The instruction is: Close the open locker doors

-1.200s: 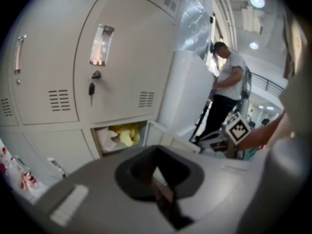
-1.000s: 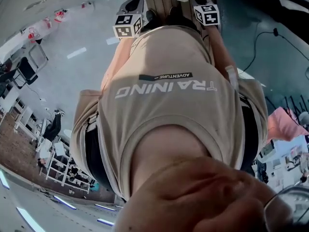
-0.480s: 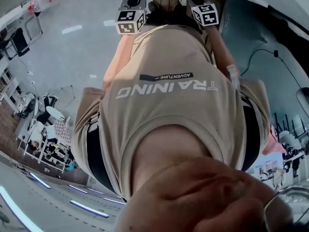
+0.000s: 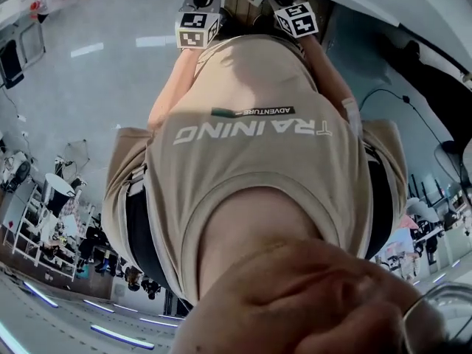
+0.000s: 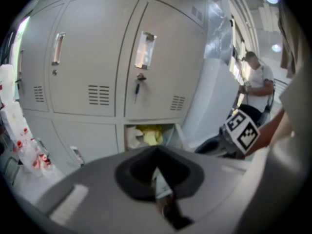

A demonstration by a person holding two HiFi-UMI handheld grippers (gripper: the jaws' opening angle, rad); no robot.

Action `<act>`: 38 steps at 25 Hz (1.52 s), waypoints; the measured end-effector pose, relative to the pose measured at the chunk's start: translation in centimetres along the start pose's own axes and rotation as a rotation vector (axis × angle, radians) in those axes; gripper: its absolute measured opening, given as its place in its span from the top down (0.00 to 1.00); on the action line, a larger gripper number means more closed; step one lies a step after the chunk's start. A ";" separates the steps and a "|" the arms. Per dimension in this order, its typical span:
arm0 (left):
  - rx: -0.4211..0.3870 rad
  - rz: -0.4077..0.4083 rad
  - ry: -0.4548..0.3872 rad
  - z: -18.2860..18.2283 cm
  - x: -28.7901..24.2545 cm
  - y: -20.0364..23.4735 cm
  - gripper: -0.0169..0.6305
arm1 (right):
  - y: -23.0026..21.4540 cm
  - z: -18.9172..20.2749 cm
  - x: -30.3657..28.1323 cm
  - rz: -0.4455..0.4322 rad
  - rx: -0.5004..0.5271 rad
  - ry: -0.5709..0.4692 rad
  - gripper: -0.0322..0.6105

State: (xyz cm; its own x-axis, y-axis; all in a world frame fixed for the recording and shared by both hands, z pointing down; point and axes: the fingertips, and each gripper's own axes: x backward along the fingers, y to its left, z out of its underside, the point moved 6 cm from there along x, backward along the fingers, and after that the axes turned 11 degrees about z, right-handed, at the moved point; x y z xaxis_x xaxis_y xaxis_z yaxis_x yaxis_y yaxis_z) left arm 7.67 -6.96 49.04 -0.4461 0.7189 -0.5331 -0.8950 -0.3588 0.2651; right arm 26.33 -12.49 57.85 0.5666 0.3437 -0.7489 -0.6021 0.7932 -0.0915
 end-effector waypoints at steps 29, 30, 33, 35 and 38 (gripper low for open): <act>0.092 -0.095 -0.049 2.3 3.5 11.3 0.98 | -0.2 -10.0 -13.3 0.065 0.038 0.037 0.93; 0.093 -0.098 -0.046 2.3 3.6 11.5 0.98 | 0.1 -10.2 -13.8 0.058 0.064 0.039 0.93; 0.094 -0.119 -0.057 2.0 4.0 11.4 0.98 | 0.2 -10.6 -15.0 0.037 0.101 0.044 0.93; 0.095 -0.134 -0.066 1.7 3.8 11.3 0.98 | -0.6 -10.4 -15.8 0.044 0.094 0.061 0.93; 0.087 -0.149 -0.063 1.4 3.3 11.6 0.98 | -1.8 -10.6 -17.1 0.045 0.045 0.071 0.93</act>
State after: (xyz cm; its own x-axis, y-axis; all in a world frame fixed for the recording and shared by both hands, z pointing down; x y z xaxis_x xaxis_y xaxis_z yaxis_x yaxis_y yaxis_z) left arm -4.20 -7.96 51.53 -0.3053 0.7973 -0.5206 -0.9466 -0.1946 0.2572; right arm 11.75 -25.11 63.87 0.4971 0.3446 -0.7964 -0.5996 0.7998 -0.0282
